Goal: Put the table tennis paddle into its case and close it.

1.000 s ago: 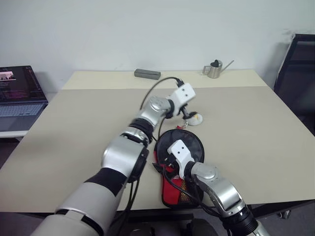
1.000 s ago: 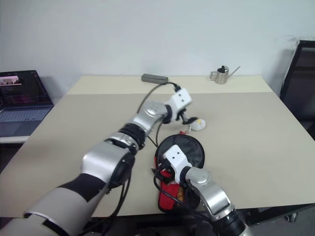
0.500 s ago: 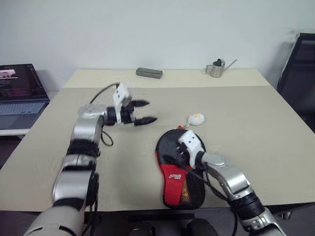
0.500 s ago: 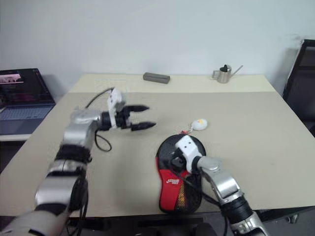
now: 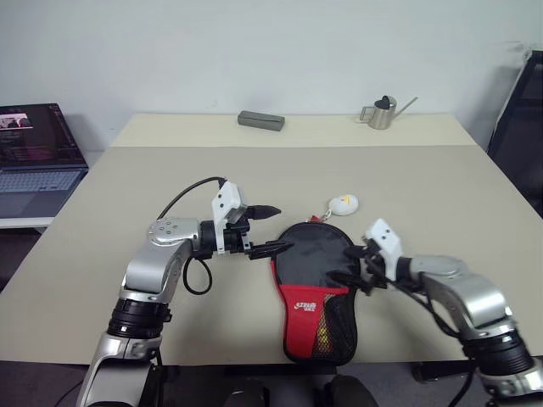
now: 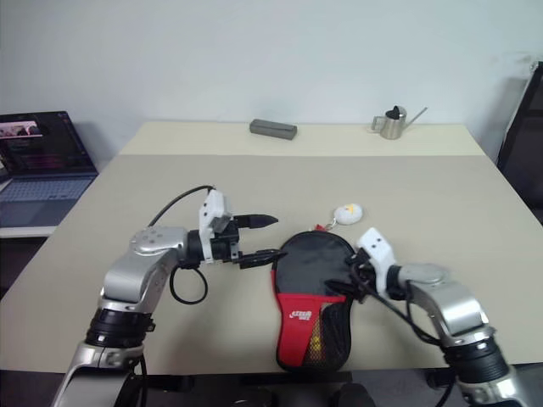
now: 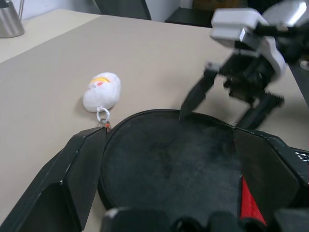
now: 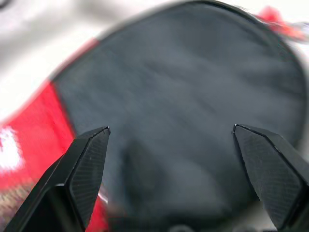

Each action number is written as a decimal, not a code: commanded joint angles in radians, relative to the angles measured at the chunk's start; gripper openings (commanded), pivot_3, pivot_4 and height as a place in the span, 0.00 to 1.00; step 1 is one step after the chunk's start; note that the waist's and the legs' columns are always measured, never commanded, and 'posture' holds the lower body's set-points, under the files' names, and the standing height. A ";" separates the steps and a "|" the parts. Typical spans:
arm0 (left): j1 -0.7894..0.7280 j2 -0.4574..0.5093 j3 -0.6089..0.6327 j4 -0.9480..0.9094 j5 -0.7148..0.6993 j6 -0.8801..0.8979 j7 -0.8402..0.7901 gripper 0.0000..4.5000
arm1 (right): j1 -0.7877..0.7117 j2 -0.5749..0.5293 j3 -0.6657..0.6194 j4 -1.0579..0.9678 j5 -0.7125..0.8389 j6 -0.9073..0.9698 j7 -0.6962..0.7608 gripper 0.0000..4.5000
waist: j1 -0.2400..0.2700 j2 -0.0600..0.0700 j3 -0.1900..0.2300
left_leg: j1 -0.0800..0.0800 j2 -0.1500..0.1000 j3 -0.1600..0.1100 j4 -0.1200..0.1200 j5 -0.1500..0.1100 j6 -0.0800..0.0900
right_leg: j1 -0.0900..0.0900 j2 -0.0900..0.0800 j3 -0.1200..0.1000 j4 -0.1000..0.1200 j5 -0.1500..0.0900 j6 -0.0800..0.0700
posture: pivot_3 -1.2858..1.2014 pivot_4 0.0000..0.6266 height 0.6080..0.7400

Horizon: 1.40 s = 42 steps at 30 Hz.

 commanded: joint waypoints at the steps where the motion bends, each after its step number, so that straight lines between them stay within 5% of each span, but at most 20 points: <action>1: 0.003 0.008 -0.029 -0.023 -0.006 -0.050 -0.004 1.00 | -0.043 -0.086 -0.110 -0.066 0.104 0.043 0.078 1.00 | -0.001 0.000 0.001 | -0.002 0.000 0.000 0.000 0.000 0.000 | -0.002 0.000 0.000 0.000 0.000 -0.001 | 0.52 0.24 1.00; 9: -0.015 -0.041 -0.156 0.081 0.023 -0.111 -0.043 1.00 | -0.036 -0.207 -0.218 -0.091 0.194 0.079 0.114 1.00 | 0.002 0.000 0.005 | -0.004 0.000 0.001 -0.002 0.000 0.001 | -0.004 -0.001 0.000 -0.003 0.000 -0.001 | 0.52 0.24 1.00; 28: -0.115 -0.221 -0.320 0.489 0.195 -0.376 -0.041 1.00 | 0.031 -0.228 -0.276 -0.200 0.312 0.135 0.030 1.00 | 0.004 -0.002 0.006 | -0.005 -0.007 0.000 0.000 0.000 0.001 | -0.004 -0.003 -0.001 -0.002 0.001 -0.001 | 0.52 0.24 1.00; 42: -0.113 -0.223 -0.318 0.616 0.227 -0.434 -0.044 1.00 | -0.259 -0.116 -0.138 0.046 0.260 0.135 -0.071 1.00 | -0.001 0.001 0.004 | 0.005 -0.007 0.000 0.002 0.000 0.001 | 0.008 -0.002 -0.001 -0.001 0.000 0.000 | 0.52 0.24 1.00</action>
